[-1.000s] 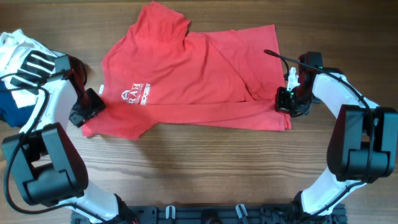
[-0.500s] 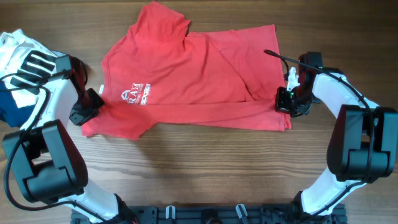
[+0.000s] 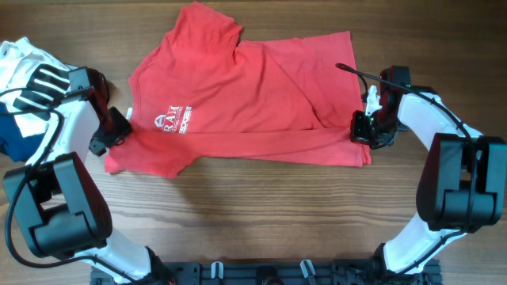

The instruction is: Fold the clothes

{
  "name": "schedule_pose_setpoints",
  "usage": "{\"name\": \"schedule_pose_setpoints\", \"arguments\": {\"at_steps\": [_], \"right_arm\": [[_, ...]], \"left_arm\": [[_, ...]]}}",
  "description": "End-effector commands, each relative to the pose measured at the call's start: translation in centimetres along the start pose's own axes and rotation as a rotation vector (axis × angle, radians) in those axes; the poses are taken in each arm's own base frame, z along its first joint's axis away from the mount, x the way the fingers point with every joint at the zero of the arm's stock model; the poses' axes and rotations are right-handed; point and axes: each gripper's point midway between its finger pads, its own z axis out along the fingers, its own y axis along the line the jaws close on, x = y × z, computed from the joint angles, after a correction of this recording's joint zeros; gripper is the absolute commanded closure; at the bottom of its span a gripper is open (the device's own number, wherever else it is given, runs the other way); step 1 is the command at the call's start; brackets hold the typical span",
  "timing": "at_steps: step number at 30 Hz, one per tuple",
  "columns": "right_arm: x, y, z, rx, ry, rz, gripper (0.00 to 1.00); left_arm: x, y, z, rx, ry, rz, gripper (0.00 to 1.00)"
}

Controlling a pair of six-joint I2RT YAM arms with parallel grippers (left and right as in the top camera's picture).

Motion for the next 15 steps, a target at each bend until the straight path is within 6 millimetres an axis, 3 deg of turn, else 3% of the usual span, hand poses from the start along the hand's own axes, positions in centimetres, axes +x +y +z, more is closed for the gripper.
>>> {"name": "schedule_pose_setpoints", "arguments": {"at_steps": [1,5,6,7,9,12,15], "right_arm": [[2.9,-2.2,2.6,0.096,0.121,-0.002,0.95],[2.9,-2.2,2.6,0.096,0.124,-0.002,0.96],[2.9,-2.2,2.6,0.096,0.123,-0.002,0.96],[2.9,-2.2,2.6,0.096,0.123,-0.003,0.96],[2.9,-2.2,2.6,0.096,0.123,-0.003,0.96],[2.9,-2.3,2.6,0.101,0.122,-0.003,0.96],[3.0,-2.8,2.5,0.131,0.128,-0.003,0.96]], "left_arm": [[-0.2,0.0,0.0,-0.006,-0.007,0.012,0.50],[0.4,-0.1,0.3,0.007,0.017,0.015,0.58],[0.7,0.0,0.5,0.003,0.024,0.015,0.66],[1.2,0.0,0.8,0.007,0.038,0.017,0.84],[1.6,-0.6,1.0,0.037,0.058,0.017,0.96],[2.6,-2.6,0.1,0.160,0.112,0.050,0.96],[3.5,-3.9,-3.6,0.265,0.167,0.058,0.96]]}}
